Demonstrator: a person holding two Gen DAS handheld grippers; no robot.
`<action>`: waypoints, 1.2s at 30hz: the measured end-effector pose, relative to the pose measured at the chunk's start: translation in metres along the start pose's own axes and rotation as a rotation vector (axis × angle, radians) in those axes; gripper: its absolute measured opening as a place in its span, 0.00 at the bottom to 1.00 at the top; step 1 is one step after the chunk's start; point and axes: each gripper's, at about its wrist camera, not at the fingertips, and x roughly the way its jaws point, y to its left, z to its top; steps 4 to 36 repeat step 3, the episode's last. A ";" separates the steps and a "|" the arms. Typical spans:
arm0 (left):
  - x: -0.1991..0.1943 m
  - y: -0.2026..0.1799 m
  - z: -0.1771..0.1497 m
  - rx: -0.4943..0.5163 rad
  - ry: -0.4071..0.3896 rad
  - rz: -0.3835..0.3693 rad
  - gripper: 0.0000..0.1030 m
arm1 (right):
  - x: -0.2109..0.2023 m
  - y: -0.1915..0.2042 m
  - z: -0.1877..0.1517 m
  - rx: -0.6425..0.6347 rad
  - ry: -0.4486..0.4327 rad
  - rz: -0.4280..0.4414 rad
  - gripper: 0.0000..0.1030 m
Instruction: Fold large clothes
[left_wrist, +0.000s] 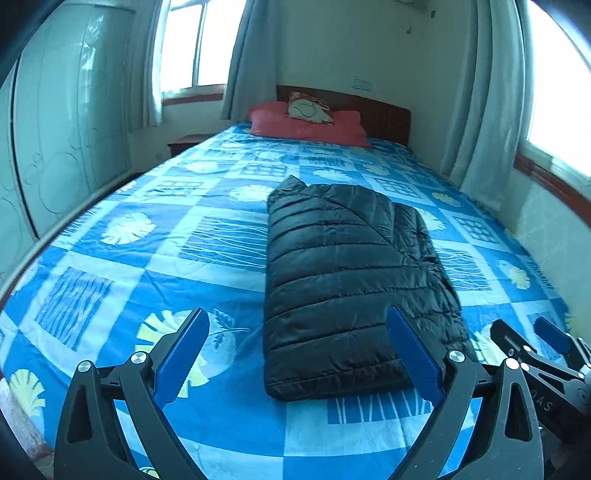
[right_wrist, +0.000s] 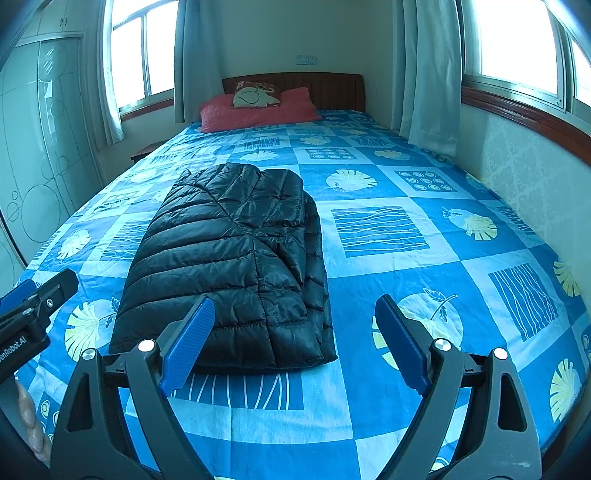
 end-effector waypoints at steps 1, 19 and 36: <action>0.001 0.001 0.000 0.002 0.005 0.005 0.93 | 0.000 0.000 0.000 0.003 -0.001 -0.002 0.86; 0.002 0.002 -0.001 0.006 0.009 0.016 0.93 | 0.001 -0.003 -0.001 0.008 -0.004 -0.010 0.88; 0.002 0.002 -0.001 0.006 0.009 0.016 0.93 | 0.001 -0.003 -0.001 0.008 -0.004 -0.010 0.88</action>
